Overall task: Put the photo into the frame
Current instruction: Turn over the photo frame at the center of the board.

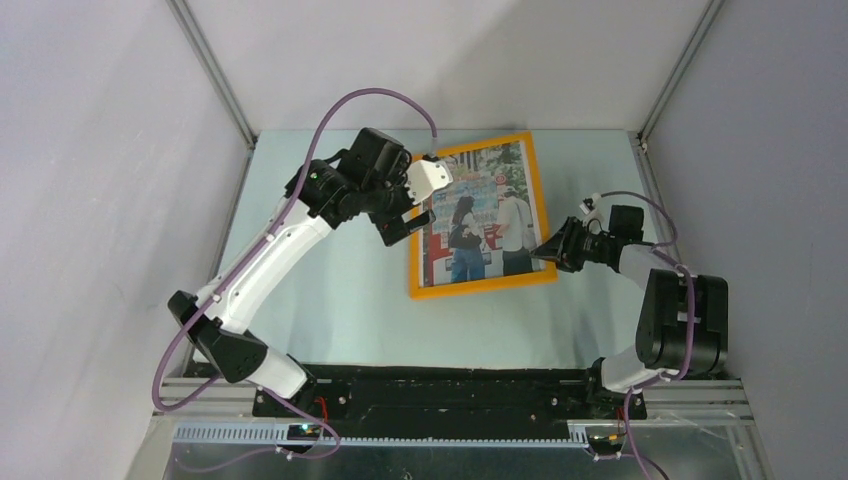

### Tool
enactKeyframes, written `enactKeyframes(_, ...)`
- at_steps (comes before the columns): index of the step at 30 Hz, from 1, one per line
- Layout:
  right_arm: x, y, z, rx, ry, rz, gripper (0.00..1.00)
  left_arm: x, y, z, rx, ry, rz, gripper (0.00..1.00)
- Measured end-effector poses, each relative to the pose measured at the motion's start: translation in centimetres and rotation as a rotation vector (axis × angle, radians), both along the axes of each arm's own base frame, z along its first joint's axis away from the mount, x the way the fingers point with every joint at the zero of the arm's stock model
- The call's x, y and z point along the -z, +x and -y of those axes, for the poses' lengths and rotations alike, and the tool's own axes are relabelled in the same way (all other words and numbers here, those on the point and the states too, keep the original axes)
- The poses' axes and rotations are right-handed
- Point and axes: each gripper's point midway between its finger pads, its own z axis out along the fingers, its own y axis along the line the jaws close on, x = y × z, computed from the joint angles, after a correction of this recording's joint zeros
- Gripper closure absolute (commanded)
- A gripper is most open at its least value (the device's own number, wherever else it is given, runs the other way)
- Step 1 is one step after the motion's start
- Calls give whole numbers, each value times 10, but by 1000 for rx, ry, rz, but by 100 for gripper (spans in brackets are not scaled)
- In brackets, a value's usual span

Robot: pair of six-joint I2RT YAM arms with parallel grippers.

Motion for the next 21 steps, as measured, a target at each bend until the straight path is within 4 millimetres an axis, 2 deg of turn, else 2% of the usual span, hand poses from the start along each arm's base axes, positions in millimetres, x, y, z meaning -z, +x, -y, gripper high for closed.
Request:
enactKeyframes(2, 9, -2, -1, -6, 2, -18, 49, 3, 1, 1, -1, 2, -3, 0)
enactKeyframes(4, 18, -3, -1, -13, 4, -36, 36, 6, 0, 0, -1, 8, -10, 0)
enactKeyframes(6, 26, -3, 0, -14, 7, -56, 32, 11, 0, 0, -1, 16, -19, 0)
enactKeyframes(12, 46, -3, 4, -16, 9, -93, 28, 14, 4, -1, -12, 31, -16, 0)
enactKeyframes(21, 55, -3, 7, -19, -13, -97, 25, 20, 6, 0, -14, 40, -24, 0)
